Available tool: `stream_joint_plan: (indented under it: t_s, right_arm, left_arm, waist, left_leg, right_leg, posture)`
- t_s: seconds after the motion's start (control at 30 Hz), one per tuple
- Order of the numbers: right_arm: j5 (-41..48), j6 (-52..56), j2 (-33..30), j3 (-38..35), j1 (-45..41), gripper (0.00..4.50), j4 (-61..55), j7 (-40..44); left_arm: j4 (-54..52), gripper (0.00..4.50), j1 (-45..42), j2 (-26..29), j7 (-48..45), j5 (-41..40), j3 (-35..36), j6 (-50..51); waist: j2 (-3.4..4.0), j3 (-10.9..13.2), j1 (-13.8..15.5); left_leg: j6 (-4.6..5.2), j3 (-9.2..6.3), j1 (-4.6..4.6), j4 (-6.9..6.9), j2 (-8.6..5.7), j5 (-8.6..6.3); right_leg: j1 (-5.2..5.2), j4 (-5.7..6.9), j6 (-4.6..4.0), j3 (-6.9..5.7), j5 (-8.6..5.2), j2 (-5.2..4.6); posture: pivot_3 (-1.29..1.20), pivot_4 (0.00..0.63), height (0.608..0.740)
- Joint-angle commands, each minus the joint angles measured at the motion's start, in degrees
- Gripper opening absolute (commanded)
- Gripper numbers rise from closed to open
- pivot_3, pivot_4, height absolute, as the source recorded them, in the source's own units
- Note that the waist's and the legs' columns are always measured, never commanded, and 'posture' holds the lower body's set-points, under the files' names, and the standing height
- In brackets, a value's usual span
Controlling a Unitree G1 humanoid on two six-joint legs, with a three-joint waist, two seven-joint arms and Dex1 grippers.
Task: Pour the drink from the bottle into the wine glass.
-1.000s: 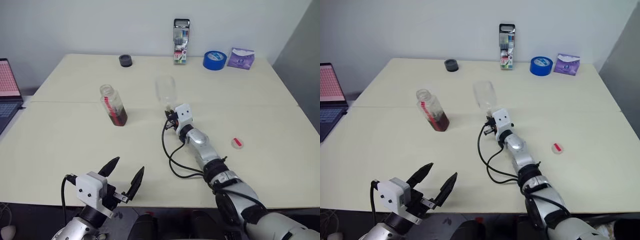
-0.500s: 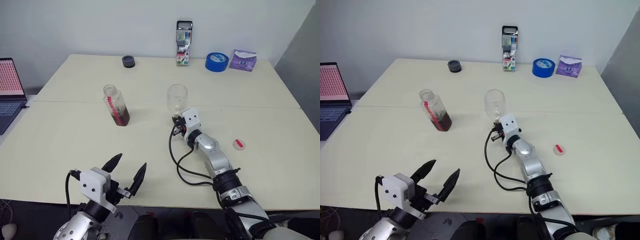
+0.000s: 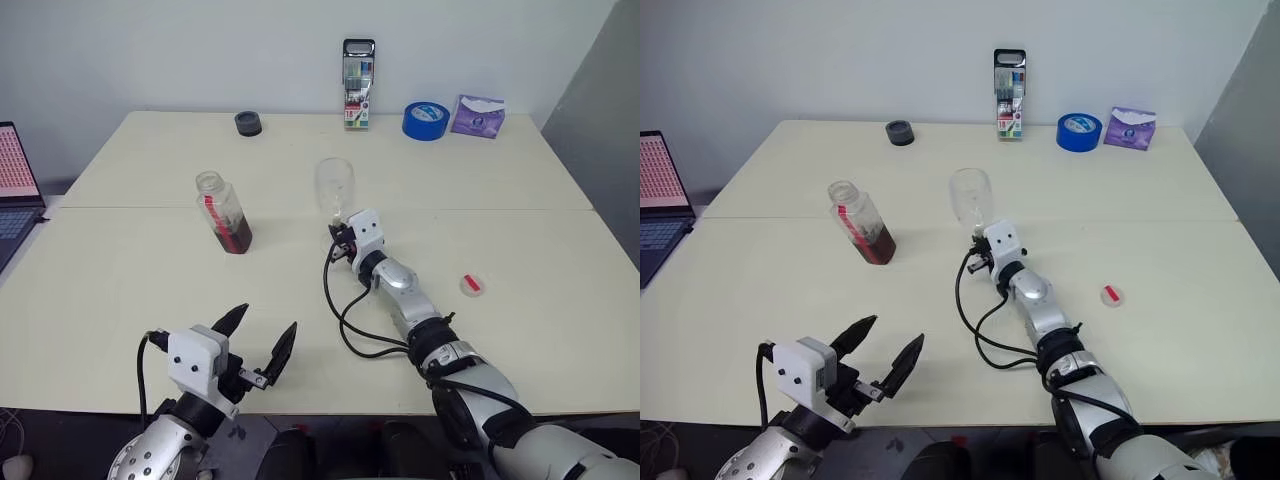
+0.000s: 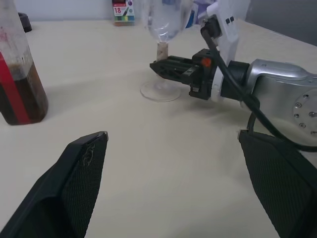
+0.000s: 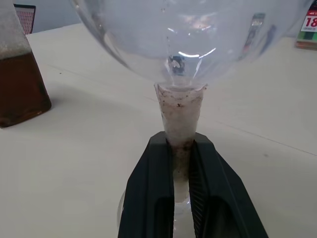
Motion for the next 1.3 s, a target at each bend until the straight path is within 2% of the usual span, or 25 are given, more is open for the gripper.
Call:
stream_joint_plan:
  t_s: [0.03,0.13,0.3,0.53,0.7,0.73,0.87,1.0,1.17,1.3]
  right_arm:
    - [0.38,-1.74,1.69,-0.26,-1.25,0.11,2.80,-0.11]
    - [-0.47,-3.15,2.22,0.09,-1.61,0.11,4.15,-0.47]
    - [-0.78,-4.20,2.81,0.12,-1.97,0.11,5.77,-1.12]
    - [-0.59,-4.58,2.36,0.18,-1.88,2.46,5.96,-0.59]
    - [-0.36,-4.51,1.46,0.08,-1.02,4.34,4.72,0.30]
    - [-0.33,-4.33,0.96,0.15,-0.33,4.48,3.78,0.84]
    - [0.75,-1.36,-1.61,0.30,4.34,4.48,-3.73,4.41]
    - [2.32,5.48,-5.78,0.54,11.81,4.48,-17.43,9.10]
    - [5.74,17.15,-14.48,1.02,22.19,4.48,-40.26,16.33]
    - [11.10,26.69,-22.60,0.94,27.07,4.48,-56.11,23.18]
  left_arm:
    - [-4.63,4.50,-4.87,0.11,2.03,-1.70,-0.22,3.07]
    - [-5.56,4.50,-6.63,0.56,3.35,-2.33,-0.33,5.52]
    - [-6.54,4.50,-9.91,0.96,5.17,-3.33,-0.35,9.32]
    - [-7.11,4.50,-10.92,0.87,6.08,-3.84,-0.47,11.18]
    - [-7.15,4.50,-11.04,0.63,6.33,-3.53,-0.76,11.29]
    - [-7.20,4.50,-11.08,0.53,6.50,-3.47,-0.76,11.38]
    - [-7.69,4.50,-10.89,0.50,7.06,-3.75,-0.03,11.83]
    - [-8.61,4.50,-10.92,0.39,8.24,-4.11,0.83,12.75]
    - [-7.29,4.50,-9.94,0.24,8.91,-3.24,2.74,12.14]
    - [-4.45,4.50,-9.45,-0.67,9.76,-1.37,4.94,10.35]
  waist:
    - [0.29,0.03,0.03]
    - [0.62,-0.03,-0.24]
    - [0.33,-0.15,-0.49]
    - [0.07,-0.15,-0.42]
    - [0.06,-0.15,-0.40]
    - [0.06,-0.15,-0.37]
    - [0.03,-0.16,0.10]
    - [0.02,-0.17,0.31]
    - [-0.01,-0.16,0.48]
    - [-0.07,-0.08,0.01]
  left_leg:
    - [0.00,0.00,0.00,0.00,0.00,0.00]
    - [0.00,0.10,-0.01,-0.11,-0.01,0.00]
    - [-0.21,0.23,0.16,-0.55,0.05,0.12]
    - [-0.26,0.22,0.16,-0.53,0.08,0.15]
    - [-0.26,0.21,0.16,-0.53,0.08,0.15]
    - [-0.27,0.21,0.16,-0.53,0.08,0.15]
    - [-0.26,0.21,0.13,-0.53,0.08,0.15]
    - [-0.25,0.18,0.09,-0.51,0.06,0.14]
    - [-0.23,0.13,0.01,-0.51,0.02,0.13]
    - [-0.20,0.12,0.06,-0.53,0.03,0.11]
  right_leg:
    - [0.00,0.00,0.00,0.00,0.00,0.00]
    - [-0.07,-0.03,0.00,0.10,0.00,0.00]
    - [-0.12,-0.07,-0.14,0.20,-0.12,0.05]
    - [-0.10,-0.07,-0.15,0.20,-0.11,0.06]
    - [-0.10,-0.07,-0.15,0.18,-0.11,0.06]
    - [-0.10,-0.07,-0.15,0.19,-0.11,0.06]
    - [-0.10,-0.10,-0.14,0.19,-0.11,0.06]
    - [-0.10,-0.11,-0.14,0.16,-0.11,0.04]
    - [-0.11,-0.16,-0.13,0.12,-0.12,0.00]
    - [-0.12,-0.12,-0.12,0.13,-0.12,0.03]
  posture:
    - [0.00,0.150,0.740]
    - [0.00,0.150,0.740]
    - [0.00,0.150,0.740]
    - [0.00,0.150,0.740]
    - [0.00,0.150,0.740]
    - [0.00,0.150,0.740]
    - [0.00,0.150,0.740]
    - [0.00,0.150,0.740]
    - [0.00,0.150,0.740]
    - [0.00,0.150,0.740]
